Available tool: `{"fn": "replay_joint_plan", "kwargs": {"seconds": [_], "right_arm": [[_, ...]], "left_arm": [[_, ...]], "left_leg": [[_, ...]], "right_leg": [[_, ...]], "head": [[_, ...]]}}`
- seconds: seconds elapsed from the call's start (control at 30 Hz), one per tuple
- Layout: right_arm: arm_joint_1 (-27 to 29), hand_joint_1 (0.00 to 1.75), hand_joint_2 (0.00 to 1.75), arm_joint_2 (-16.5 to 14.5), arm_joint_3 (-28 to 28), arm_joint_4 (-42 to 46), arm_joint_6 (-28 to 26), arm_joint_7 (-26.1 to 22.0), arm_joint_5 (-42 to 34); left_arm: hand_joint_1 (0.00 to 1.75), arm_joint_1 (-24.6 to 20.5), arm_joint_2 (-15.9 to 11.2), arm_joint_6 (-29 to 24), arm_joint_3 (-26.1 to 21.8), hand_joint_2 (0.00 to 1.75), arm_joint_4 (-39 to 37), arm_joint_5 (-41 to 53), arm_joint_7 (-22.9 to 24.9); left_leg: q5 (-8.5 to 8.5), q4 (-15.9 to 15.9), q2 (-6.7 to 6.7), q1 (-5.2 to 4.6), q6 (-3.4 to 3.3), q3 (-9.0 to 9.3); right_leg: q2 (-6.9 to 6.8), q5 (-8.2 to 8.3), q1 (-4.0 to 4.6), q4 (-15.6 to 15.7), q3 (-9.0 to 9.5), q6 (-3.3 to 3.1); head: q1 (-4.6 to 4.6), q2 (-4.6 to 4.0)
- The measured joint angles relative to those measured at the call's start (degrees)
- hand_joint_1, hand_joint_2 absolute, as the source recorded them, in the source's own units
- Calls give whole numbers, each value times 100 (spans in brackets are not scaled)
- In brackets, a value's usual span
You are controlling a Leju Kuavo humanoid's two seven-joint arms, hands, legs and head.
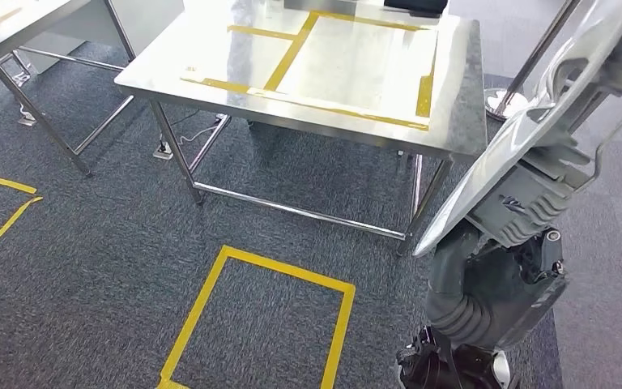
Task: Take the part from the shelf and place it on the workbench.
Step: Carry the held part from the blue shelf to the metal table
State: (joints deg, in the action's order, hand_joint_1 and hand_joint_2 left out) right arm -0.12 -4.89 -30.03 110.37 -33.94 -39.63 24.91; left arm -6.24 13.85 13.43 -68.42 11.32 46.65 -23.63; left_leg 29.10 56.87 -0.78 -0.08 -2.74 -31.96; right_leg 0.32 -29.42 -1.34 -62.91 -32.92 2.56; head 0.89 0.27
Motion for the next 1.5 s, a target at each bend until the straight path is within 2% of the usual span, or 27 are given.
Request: {"fn": "replay_joint_plan", "kwargs": {"seconds": [0.1, 0.13, 0.17, 0.27, 0.3, 0.33, 0.4, 0.47, 0.53, 0.6, 0.63, 0.67, 0.7, 0.73, 0.8, 0.83, 0.87, 0.97, 1.03, 1.1, 1.13, 1.17, 1.2, 1.27, 1.33, 1.4, 1.5], "right_arm": [[-4, 175, 175, 23, -5, -1, -21, -3, 1], [1, 175, 175, 34, -5, -1, -30, -2, 5], [6, 175, 175, 43, -5, -1, -38, -2, 12], [37, 175, 175, 60, -5, -3, -49, -2, 39], [52, 175, 175, 68, -7, -7, -50, -2, 47], [66, 175, 175, 73, -7, -5, -51, 0, 59], [77, 175, 175, 71, -9, 7, -52, 3, 93], [81, 175, 175, 52, -18, 28, -55, 2, 123], [88, 175, 175, 40, -32, 42, -56, 2, 135], [89, 175, 175, 34, -37, 45, -51, 3, 143], [91, 175, 175, 31, -38, 45, -44, 3, 146], [93, 175, 175, 29, -38, 45, -33, 3, 148], [94, 175, 175, 27, -38, 45, -23, 3, 148], [94, 175, 175, 25, -38, 45, -11, 3, 147], [93, 175, 175, 17, -38, 45, -1, 2, 146], [90, 175, 175, 13, -39, 45, 2, 2, 145], [87, 175, 175, 8, -39, 46, 2, 1, 144], [78, 175, 175, -5, -37, 51, 2, 0, 140], [74, 175, 175, -6, -36, 52, 2, 1, 138], [74, 175, 175, -1, -37, 49, 2, 1, 130], [77, 175, 175, 3, -37, 47, 2, 1, 124], [77, 175, 175, 7, -37, 45, 2, 1, 118], [77, 175, 175, 10, -37, 44, 2, 1, 115], [71, 175, 175, 14, -38, 43, 2, 1, 112], [54, 175, 175, 15, -38, 42, 2, 2, 112], [40, 175, 175, 14, -37, 40, 3, 3, 112], [37, 175, 175, 10, -36, 40, 6, 3, 113]], "left_arm": [[0, 11, 4, 3, -2, 175, 0, -2, -5], [0, 17, 5, -2, -2, 175, 0, 4, -5], [0, 23, 5, -21, -1, 175, 0, 22, -3], [0, 37, 2, -146, 4, 175, 0, 115, 25], [0, 40, -3, -181, 6, 175, 0, 140, 38], [0, 40, -7, -201, 8, 175, 0, 157, 46], [0, 17, -5, -210, 17, 175, 0, 171, 52], [0, -27, 9, -215, 32, 175, 0, 180, 51], [0, -46, 21, -267, 47, 175, 0, 198, 32], [0, -39, 24, -375, 64, 175, 0, 222, 15], [0, -34, 23, -427, 70, 175, 0, 230, 15], [0, -33, 20, -469, 75, 175, 0, 234, 22], [0, -32, 17, -497, 77, 175, 0, 233, 27], [0, -30, 12, -525, 77, 175, 0, 231, 32], [0, -22, 2, -591, 77, 175, 0, 229, 46], [0, -19, 0, -622, 77, 175, 0, 229, 59], [0, -16, 0, -645, 77, 175, 0, 229, 69], [0, -17, 3, -678, 78, 175, 0, 229, 84], [0, -24, 4, -685, 79, 175, 0, 229, 84], [0, -28, 5, -644, 79, 175, 0, 207, 80], [0, -28, 5, -608, 78, 175, 0, 188, 74], [0, -26, 5, -567, 77, 175, 0, 169, 64], [0, -25, 5, -537, 76, 175, 0, 155, 53], [0, -22, 10, -510, 75, 175, -1, 139, 33], [0, -21, 19, -502, 74, 175, -3, 133, 26], [0, -20, 24, -456, 73, 175, -5, 128, 27], [0, -20, 25, -314, 72, 175, -7, 105, 25]], "left_leg": [[64, -7, 23, 11, -6, 119], [99, -5, 26, 17, 12, 161], [140, -3, 24, 27, 41, 214], [312, 21, 11, 65, 172, 416], [378, 31, 12, 69, 224, 473], [438, 28, 16, 73, 277, 513], [442, 90, 19, 97, 371, 560], [230, 523, 28, 122, 430, 351], [123, 1247, 42, 128, 463, -176], [453, 1714, 45, 128, 485, -671], [657, 1758, 45, 128, 488, -833], [759, 1673, 45, 127, 486, -925], [693, 1451, 46, 127, 480, -942], [457, 1120, 47, 127, 468, -898], [-198, 462, 57, 117, 435, -758], [-406, 292, 61, 105, 415, -703], [-496, 237, 60, 89, 393, -676], [-459, 216, 45, 86, 296, -601], [-415, 173, 47, 103, 209, -522], [-348, 169, 46, 78, 143, -466], [-315, 169, 38, 61, 125, -439], [-285, 170, 26, 45, 114, -407], [-255, 170, 8, 29, 108, -365], [-193, 169, -22, 5, 108, -269], [-140, 176, -30, -21, 139, -216], [-104, 191, -20, -38, 157, -212], [-77, 153, -15, -39, 131, -204]], "right_leg": [[-4, -401, -6, -1004, -639, 30], [-5, -452, -14, -1205, -807, 34], [-6, -418, -26, -1202, -874, 32], [-31, 118, -89, -248, -588, 52], [-42, 255, -91, 22, -492, 34], [-45, 341, -80, 170, -432, -1], [-27, 287, -38, 207, -352, -130], [-27, 227, -36, 242, -224, -220], [-40, 157, -46, 303, -63, -285], [-24, 70, -46, 353, 84, -317], [-7, 17, -46, 367, 153, -320], [10, -43, -47, 373, 229, -316], [23, -108, -49, 376, 311, -309], [30, -177, -51, 378, 396, -296], [44, -309, -41, 381, 533, -248], [52, -367, -32, 387, 567, -211], [60, -411, -27, 406, 592, -171], [52, -504, -37, 463, 667, -71], [28, -693, -34, 95, 507, -41], [18, -966, -16, -696, 26, -36], [17, -1024, -9, -1024, -216, -42], [17, -969, -3, -1163, -375, -58], [17, -798, 7, -1070, -419, -87], [12, -275, 52, -356, -222, -196], [-6, 25, 106, 239, -12, -280], [-7, 54, 123, 363, 32, -260], [9, 87, 112, 356, 50, -205]], "head": [[-8, -1], [-5, -1], [-8, -1], [-12, 0], [-10, 0], [-8, 0], [-3, 0], [-1, 0], [5, 1], [7, 1], [9, 1], [9, 1], [8, 1], [8, 0], [6, -1], [4, -1], [2, -1], [-2, 1], [-8, 1], [-8, -1], [-8, -1], [-7, 0], [-8, 1], [-10, 1], [1, 0], [15, -1], [18, 1]]}}
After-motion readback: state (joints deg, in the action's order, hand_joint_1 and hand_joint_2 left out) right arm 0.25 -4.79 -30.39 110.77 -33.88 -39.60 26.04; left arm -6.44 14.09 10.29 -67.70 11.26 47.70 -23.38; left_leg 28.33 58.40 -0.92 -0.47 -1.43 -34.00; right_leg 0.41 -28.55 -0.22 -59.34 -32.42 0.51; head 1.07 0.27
